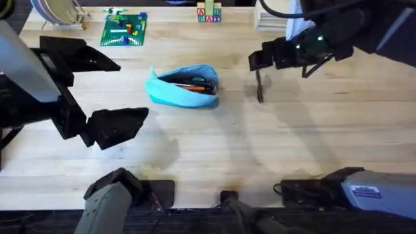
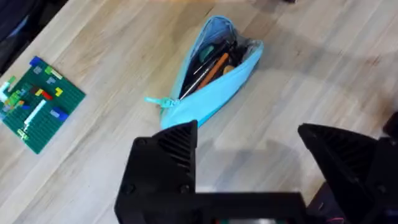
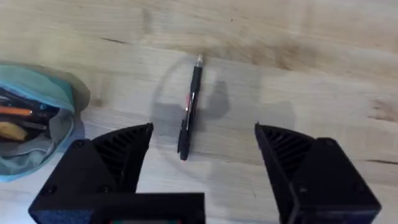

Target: Unzip the bag, pick up the pens from the table one at a time and place them inside, then zip the bag closed.

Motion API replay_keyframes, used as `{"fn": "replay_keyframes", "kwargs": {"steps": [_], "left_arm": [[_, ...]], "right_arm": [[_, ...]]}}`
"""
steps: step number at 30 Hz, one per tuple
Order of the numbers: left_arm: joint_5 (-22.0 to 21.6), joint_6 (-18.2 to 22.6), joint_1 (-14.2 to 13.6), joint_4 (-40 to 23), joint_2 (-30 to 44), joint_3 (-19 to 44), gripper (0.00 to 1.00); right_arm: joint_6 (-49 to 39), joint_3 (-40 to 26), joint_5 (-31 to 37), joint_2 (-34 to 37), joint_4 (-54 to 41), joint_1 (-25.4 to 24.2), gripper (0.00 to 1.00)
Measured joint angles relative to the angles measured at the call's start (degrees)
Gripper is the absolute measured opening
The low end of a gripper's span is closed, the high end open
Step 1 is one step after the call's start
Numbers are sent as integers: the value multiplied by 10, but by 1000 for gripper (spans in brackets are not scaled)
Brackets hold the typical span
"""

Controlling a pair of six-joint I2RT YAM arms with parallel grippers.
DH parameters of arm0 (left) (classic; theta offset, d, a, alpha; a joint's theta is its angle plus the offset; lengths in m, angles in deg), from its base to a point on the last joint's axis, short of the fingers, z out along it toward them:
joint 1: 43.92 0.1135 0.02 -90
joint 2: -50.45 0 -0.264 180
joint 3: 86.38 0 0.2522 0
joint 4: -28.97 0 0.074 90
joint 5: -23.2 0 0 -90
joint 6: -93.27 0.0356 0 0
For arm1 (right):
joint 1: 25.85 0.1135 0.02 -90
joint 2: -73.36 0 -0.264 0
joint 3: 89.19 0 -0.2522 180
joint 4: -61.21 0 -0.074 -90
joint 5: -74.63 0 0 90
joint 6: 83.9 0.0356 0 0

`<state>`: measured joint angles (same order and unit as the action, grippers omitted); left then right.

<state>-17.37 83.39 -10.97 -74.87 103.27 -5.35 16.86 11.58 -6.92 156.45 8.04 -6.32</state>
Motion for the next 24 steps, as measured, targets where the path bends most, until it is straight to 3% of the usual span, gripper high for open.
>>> {"fn": "replay_keyframes", "kwargs": {"steps": [24], "left_arm": [[0,0,0,-4,0,0,994]], "right_arm": [[32,0,-6,131,54,0,996]]}}
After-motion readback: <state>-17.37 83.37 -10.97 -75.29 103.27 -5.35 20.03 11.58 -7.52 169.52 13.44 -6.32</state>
